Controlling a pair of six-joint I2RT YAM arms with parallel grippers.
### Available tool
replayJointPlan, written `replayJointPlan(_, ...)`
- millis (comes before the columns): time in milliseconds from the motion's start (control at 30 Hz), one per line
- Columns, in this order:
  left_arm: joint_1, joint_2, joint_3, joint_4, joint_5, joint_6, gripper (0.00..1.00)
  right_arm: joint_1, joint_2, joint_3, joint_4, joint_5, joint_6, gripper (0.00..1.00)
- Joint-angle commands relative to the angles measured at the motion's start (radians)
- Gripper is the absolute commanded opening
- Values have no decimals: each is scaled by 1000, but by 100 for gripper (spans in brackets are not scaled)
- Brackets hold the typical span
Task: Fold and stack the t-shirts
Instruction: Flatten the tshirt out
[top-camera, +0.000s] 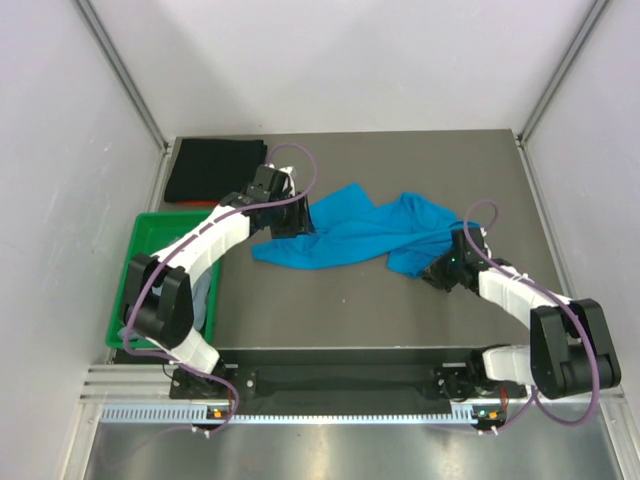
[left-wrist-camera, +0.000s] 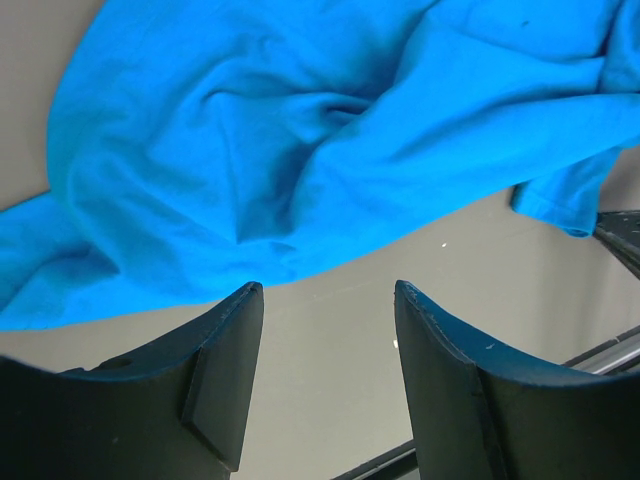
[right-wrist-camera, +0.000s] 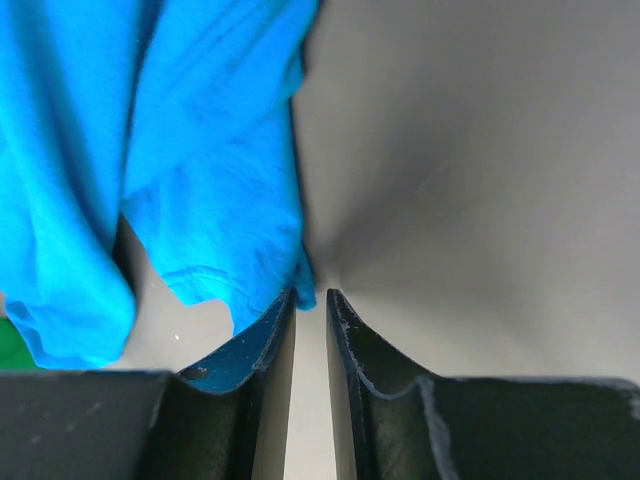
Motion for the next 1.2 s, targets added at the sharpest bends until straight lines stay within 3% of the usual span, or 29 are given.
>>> replayJointPlan(0, 7, -35, -14, 0, 5, 15, 60, 17, 21, 1, 52, 33, 13, 20)
replayJointPlan(433, 18, -53, -14, -4, 3, 15, 60, 78, 88, 19, 75, 44, 65, 21)
replayJointPlan(533, 19, -59, -14, -9, 0, 17, 60, 86, 100, 36, 43, 62, 61, 16)
replayJointPlan(567, 19, -61, -13, -12, -5, 21, 60, 86, 96, 36, 34, 68, 61, 9)
replayJointPlan(667, 21, -73, -9, -29, -26, 32, 60, 80, 53, 62, -35, 131, 35, 0)
replayJointPlan(967, 22, -128, 70, -175, -207, 136, 62, 26, -208, 352, -443, 370, -143, 0)
replayJointPlan(1167, 27, -170, 80, -253, -212, 147, 64, -66, -324, 580, -604, 437, -281, 0)
